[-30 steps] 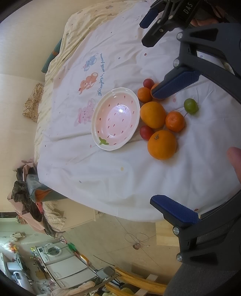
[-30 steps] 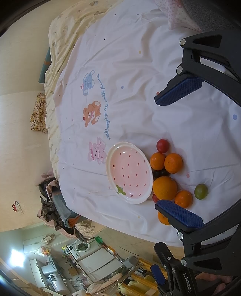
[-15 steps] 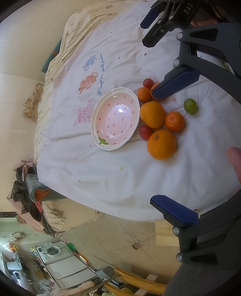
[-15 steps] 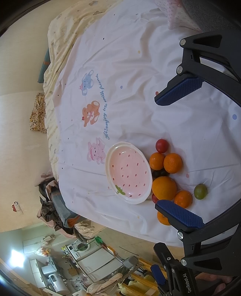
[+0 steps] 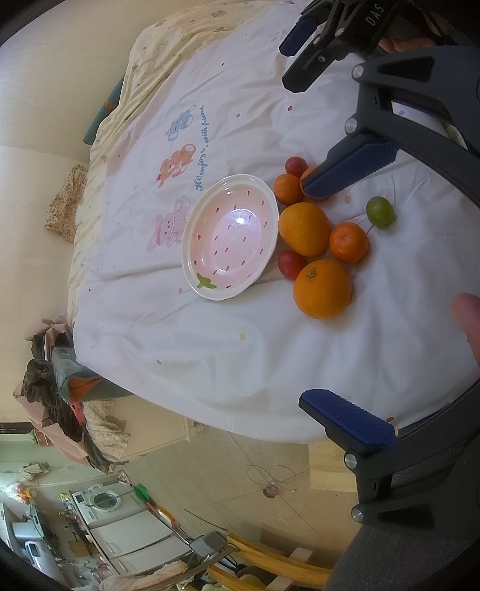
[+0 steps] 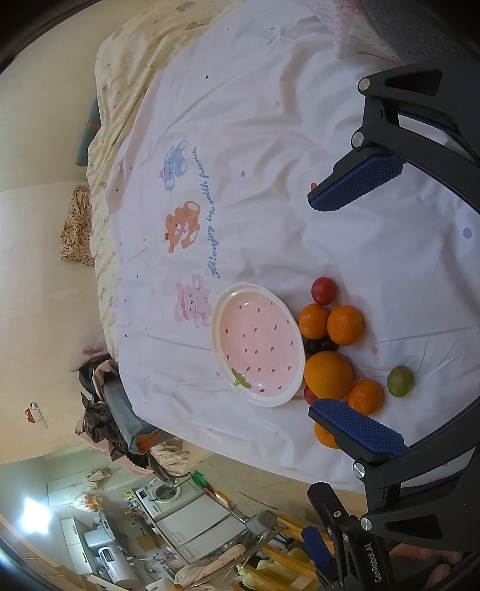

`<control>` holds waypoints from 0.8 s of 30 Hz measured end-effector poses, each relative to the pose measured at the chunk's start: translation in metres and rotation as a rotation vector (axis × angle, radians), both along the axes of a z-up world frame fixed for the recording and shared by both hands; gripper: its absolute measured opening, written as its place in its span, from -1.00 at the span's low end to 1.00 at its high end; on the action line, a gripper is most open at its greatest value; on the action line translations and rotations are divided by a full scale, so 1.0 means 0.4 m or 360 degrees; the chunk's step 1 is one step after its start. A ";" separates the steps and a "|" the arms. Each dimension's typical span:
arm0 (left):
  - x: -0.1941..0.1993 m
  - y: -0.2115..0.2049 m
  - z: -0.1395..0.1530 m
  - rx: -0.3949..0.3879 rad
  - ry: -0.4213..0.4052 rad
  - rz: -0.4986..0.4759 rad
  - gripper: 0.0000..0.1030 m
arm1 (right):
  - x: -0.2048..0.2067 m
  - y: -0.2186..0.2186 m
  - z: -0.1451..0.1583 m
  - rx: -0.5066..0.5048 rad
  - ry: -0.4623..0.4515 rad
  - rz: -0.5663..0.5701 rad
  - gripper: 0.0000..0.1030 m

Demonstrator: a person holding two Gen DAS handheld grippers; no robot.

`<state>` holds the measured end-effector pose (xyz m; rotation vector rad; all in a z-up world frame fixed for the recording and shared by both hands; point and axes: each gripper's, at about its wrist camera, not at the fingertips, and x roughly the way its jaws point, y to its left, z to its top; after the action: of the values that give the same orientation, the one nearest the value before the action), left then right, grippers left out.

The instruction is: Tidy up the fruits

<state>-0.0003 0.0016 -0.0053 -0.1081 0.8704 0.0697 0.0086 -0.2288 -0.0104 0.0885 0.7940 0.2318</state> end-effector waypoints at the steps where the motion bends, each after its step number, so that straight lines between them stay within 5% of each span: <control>1: 0.000 0.000 -0.001 0.0001 -0.0001 0.0000 0.99 | 0.000 0.000 0.000 -0.0001 0.0001 -0.0001 1.00; 14: -0.001 0.001 -0.003 -0.0001 0.0015 0.0008 0.99 | 0.001 -0.003 0.001 0.0005 0.0001 -0.0009 1.00; 24: 0.062 0.030 -0.010 0.0001 0.0267 0.0062 0.99 | 0.061 -0.019 0.013 0.0054 0.0191 0.0047 1.00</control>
<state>0.0245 0.0135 -0.0092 -0.1199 1.0361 0.1170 0.0330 -0.2365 -0.0050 0.1238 0.9113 0.2700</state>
